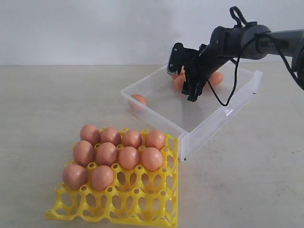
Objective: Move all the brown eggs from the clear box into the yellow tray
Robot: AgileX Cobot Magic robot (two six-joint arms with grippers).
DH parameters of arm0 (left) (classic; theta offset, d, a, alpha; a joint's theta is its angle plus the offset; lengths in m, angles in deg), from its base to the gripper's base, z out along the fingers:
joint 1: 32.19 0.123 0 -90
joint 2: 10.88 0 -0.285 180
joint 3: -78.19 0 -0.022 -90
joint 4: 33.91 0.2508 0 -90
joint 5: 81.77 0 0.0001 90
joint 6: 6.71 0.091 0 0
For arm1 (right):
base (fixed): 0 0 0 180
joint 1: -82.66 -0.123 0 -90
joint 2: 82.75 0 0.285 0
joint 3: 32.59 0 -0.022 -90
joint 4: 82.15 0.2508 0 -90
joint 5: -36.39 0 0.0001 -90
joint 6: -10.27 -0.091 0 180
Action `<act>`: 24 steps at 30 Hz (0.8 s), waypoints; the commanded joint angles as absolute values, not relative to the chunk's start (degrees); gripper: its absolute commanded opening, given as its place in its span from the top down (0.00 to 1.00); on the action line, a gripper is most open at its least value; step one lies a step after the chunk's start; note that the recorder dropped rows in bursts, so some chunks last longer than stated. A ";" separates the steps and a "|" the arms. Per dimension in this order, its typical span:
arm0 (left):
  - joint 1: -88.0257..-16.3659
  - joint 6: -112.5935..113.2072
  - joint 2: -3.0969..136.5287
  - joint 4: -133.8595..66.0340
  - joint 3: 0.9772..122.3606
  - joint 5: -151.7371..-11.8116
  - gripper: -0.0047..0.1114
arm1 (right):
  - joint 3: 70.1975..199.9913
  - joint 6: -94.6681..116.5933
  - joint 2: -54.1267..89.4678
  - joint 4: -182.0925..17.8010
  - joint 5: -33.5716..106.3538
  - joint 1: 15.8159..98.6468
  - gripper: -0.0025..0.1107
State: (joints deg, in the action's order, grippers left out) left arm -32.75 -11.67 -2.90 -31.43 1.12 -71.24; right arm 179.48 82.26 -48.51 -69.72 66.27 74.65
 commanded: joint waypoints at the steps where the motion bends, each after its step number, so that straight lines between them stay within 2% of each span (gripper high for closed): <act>1: -32.44 -11.64 -3.10 -31.48 0.98 -71.50 0.92 | 179.42 82.77 -49.51 -69.74 64.71 74.97 0.43; 2: -32.44 -11.64 -3.10 -31.48 0.98 -71.50 0.92 | 179.42 82.77 -49.74 -69.74 64.88 75.09 0.45; 6: -32.44 -11.64 -3.10 -31.48 0.98 -71.50 0.92 | 179.42 82.10 -49.86 -69.65 65.34 75.09 0.72; 13: -32.44 -11.64 -3.10 -31.48 0.98 -71.50 0.92 | 179.42 82.77 -49.34 -69.28 65.75 75.09 0.97; 15: -32.44 -11.64 -3.10 -31.48 0.98 -71.50 0.92 | 179.42 80.31 -48.53 -68.39 65.84 75.09 0.98; 19: -32.44 -11.64 -3.10 -31.48 0.98 -71.50 0.92 | 179.42 55.27 -44.96 -66.19 71.92 75.19 0.98; 24: -32.44 -11.64 -3.10 -31.48 0.98 -71.50 0.92 | 179.42 52.11 -42.96 -63.05 75.19 75.23 0.98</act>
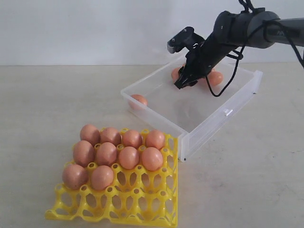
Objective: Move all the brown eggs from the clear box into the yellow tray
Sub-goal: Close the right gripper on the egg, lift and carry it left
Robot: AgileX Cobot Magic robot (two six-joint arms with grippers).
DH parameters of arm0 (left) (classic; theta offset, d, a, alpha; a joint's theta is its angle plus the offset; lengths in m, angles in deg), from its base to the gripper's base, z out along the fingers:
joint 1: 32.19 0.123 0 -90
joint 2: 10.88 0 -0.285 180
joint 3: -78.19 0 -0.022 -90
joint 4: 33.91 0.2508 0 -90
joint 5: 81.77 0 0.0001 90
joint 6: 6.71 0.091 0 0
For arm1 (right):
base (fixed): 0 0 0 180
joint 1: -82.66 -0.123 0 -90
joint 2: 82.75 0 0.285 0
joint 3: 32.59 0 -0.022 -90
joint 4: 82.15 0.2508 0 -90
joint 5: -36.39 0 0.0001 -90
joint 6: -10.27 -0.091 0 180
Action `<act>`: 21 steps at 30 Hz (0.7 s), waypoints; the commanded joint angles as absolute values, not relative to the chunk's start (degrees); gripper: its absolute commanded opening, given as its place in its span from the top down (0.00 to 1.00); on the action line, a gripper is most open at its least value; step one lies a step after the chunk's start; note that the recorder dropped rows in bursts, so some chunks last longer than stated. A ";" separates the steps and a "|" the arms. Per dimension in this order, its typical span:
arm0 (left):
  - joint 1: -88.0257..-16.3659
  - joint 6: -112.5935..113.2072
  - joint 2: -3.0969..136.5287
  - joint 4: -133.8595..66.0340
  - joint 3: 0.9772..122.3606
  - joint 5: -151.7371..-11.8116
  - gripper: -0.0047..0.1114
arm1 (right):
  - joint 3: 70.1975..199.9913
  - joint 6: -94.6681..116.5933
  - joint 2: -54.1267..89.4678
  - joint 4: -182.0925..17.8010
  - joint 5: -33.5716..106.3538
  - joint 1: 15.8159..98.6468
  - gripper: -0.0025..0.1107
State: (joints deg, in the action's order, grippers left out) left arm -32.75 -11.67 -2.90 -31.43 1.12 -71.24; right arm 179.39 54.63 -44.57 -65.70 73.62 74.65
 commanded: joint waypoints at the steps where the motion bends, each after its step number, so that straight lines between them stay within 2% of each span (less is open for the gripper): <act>1: -32.44 -11.64 -3.10 -31.48 0.98 -71.50 0.92 | 179.28 51.70 -42.46 -60.31 75.19 75.23 0.98; 4: -32.44 -11.64 -3.10 -31.48 0.98 -71.50 0.92 | 177.00 51.84 -40.46 -55.79 73.65 75.23 0.98; 6: -32.44 -11.64 -3.10 -31.48 0.98 -71.50 0.92 | 170.57 53.28 -36.63 -49.69 67.87 75.23 0.98; 9: -32.44 -11.64 -3.10 -31.48 0.98 -71.50 0.92 | 157.84 55.92 -30.46 -41.50 54.85 75.23 0.98; 10: -32.44 -11.64 -3.10 -31.48 0.98 -71.50 0.92 | 148.73 60.78 -25.62 -33.56 44.45 75.23 0.98; 12: -32.44 -11.64 -3.10 -31.48 0.98 -71.50 0.92 | 139.80 67.06 -20.15 -26.65 38.28 75.23 0.98; 17: -32.44 -11.64 -3.10 -31.48 0.98 -71.50 0.92 | 126.97 69.50 -8.13 -25.86 33.65 75.23 0.98; 21: -32.44 -11.64 -3.10 -31.48 0.98 -71.50 0.92 | 119.68 55.58 0.84 -25.86 28.33 75.23 0.98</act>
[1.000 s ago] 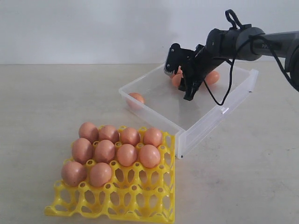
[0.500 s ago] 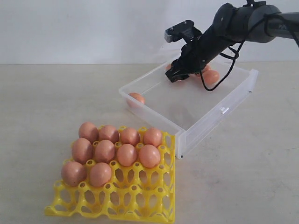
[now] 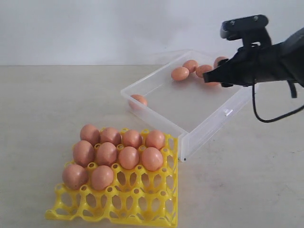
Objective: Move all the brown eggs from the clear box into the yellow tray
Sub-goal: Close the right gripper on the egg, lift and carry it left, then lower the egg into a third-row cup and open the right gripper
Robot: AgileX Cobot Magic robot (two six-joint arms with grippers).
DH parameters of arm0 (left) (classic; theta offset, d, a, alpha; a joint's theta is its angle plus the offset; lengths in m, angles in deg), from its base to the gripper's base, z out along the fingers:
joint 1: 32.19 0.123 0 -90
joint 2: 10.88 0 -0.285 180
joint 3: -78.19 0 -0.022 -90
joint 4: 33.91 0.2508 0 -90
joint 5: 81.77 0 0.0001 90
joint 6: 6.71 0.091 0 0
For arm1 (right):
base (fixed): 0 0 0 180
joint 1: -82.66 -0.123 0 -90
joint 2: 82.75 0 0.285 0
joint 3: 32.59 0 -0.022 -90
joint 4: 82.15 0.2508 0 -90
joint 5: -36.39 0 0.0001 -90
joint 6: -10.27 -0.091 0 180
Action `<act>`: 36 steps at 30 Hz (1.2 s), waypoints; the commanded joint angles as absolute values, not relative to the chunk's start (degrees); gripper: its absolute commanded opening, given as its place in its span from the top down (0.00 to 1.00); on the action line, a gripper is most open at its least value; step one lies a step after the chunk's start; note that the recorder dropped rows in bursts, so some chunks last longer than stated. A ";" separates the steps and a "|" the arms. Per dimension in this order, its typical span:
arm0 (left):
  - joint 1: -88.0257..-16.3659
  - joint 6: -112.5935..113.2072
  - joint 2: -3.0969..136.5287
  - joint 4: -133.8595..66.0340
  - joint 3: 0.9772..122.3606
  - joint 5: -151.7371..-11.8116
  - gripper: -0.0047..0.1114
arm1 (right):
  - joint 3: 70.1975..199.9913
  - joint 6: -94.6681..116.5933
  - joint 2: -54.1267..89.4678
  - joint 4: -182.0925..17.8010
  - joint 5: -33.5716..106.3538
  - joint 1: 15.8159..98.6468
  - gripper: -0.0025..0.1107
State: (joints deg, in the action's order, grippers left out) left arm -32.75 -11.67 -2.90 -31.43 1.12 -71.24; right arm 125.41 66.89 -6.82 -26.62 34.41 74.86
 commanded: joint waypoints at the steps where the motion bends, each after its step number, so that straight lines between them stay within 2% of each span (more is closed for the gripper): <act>1: -32.44 -11.64 -3.10 -31.48 0.98 -71.50 0.92 | 118.29 49.82 2.81 -25.86 26.87 75.23 0.98; 7: -32.44 -11.64 -3.10 -31.48 0.98 -71.50 0.92 | 112.02 25.21 8.96 -31.66 14.83 75.23 0.98; 15: -32.44 -11.64 -3.10 -31.48 0.98 -71.50 0.92 | 112.78 -4.07 7.36 -75.21 -20.04 75.23 0.98; 22: -32.44 -11.64 -3.10 -31.48 0.98 -71.50 0.92 | 116.33 -33.37 5.73 -106.80 -19.84 75.23 0.98; 27: -32.44 -11.64 -3.10 -31.48 0.98 -71.50 0.92 | 114.82 -51.21 1.77 -130.36 -25.70 75.23 0.98; 30: -32.44 -11.64 -3.10 -31.48 0.98 -71.50 0.92 | 111.78 -55.97 -2.58 -133.09 -33.12 74.43 0.98; 36: -32.44 -11.64 -3.10 -31.48 0.98 -71.50 0.92 | 105.74 -57.09 -11.02 -136.47 -33.57 70.55 0.98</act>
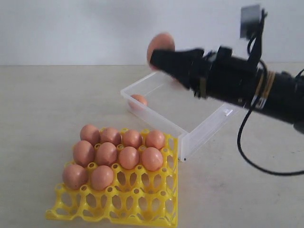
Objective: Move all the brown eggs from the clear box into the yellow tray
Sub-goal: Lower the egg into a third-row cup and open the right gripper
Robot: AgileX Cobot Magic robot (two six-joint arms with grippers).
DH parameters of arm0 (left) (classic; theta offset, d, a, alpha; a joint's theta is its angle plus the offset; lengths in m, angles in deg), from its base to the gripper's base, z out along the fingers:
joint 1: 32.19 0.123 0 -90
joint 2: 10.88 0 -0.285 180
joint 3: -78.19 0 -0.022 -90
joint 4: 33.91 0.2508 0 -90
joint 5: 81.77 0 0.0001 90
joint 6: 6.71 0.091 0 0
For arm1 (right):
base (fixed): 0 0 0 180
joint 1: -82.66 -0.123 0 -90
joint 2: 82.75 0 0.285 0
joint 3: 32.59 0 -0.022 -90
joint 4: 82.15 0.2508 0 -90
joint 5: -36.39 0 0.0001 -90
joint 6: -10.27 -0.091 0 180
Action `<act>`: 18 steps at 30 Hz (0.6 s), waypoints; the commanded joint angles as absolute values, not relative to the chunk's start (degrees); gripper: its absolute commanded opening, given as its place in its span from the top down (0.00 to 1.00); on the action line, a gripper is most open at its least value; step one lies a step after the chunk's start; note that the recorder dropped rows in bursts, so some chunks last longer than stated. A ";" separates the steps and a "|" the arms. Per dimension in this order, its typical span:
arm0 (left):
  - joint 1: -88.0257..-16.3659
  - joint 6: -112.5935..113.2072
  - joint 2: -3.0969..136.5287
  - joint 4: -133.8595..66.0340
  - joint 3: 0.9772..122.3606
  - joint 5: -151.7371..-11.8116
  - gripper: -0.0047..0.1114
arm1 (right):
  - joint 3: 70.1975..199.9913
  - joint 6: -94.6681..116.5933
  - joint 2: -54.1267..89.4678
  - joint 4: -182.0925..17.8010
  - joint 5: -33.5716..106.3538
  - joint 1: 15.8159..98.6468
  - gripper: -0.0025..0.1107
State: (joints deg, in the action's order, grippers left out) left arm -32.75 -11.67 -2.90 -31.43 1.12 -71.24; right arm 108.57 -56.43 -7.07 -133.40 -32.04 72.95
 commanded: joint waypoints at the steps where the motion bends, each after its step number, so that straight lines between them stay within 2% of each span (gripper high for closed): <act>1: -32.44 -11.64 -3.10 -31.48 0.98 -71.50 0.92 | 105.48 -56.76 -11.78 -137.64 -33.57 69.57 0.98; 9: -32.44 -11.64 -3.10 -31.48 0.98 -71.50 0.92 | 105.48 -55.58 -14.57 -143.86 -33.35 62.85 0.98; 18: -32.44 -11.64 -3.10 -31.48 0.98 -71.50 0.92 | 107.06 -51.29 -14.57 -142.97 -10.25 52.47 0.98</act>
